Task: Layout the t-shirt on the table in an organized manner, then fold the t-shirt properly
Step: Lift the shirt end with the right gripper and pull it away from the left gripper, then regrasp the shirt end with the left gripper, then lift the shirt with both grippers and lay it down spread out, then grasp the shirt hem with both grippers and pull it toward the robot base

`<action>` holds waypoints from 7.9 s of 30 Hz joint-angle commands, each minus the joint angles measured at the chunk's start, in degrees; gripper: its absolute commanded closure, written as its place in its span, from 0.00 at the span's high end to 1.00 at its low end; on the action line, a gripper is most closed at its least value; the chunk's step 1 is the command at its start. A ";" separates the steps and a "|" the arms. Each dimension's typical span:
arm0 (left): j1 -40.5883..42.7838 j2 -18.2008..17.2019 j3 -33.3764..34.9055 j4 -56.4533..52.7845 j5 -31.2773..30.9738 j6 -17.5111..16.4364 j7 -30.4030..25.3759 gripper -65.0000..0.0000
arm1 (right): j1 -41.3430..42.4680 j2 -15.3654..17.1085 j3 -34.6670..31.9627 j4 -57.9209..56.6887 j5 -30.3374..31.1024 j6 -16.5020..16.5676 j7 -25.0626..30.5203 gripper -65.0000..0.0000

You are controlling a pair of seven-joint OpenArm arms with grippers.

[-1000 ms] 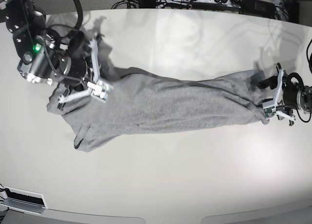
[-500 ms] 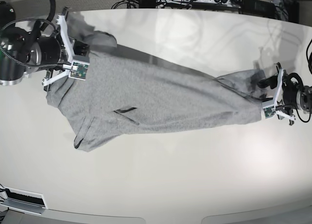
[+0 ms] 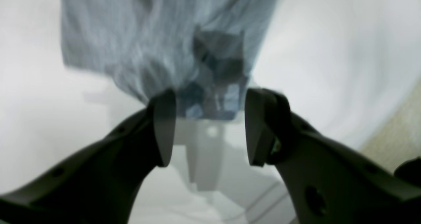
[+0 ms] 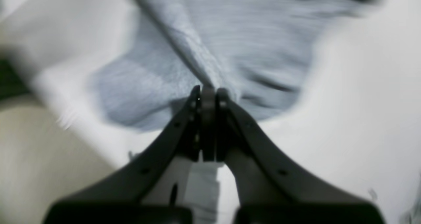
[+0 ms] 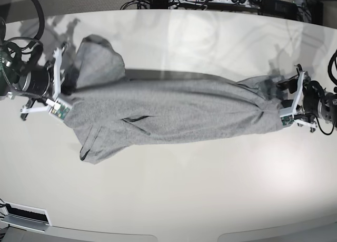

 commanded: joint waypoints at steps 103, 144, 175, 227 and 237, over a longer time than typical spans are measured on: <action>6.21 -17.11 -0.81 25.00 18.32 -0.10 -10.05 0.00 | 0.74 -6.16 0.52 0.59 -11.02 7.61 -4.76 0.00; 28.72 -25.27 -0.70 32.52 22.67 -0.10 -11.80 0.04 | -14.47 6.67 0.35 1.01 44.17 12.43 -21.63 0.00; 14.78 1.75 -2.97 9.27 21.70 26.03 -12.15 0.00 | 0.37 -15.15 0.42 -0.35 -5.73 8.72 13.42 0.00; 0.66 14.14 -6.95 -11.85 17.00 21.49 -14.86 0.00 | 20.92 -24.63 -13.64 -43.76 -35.26 -5.97 32.63 0.58; 0.59 14.10 -6.95 -11.85 17.29 21.49 -14.86 0.00 | 22.01 -24.63 -13.64 -46.23 -35.26 -4.28 33.64 0.00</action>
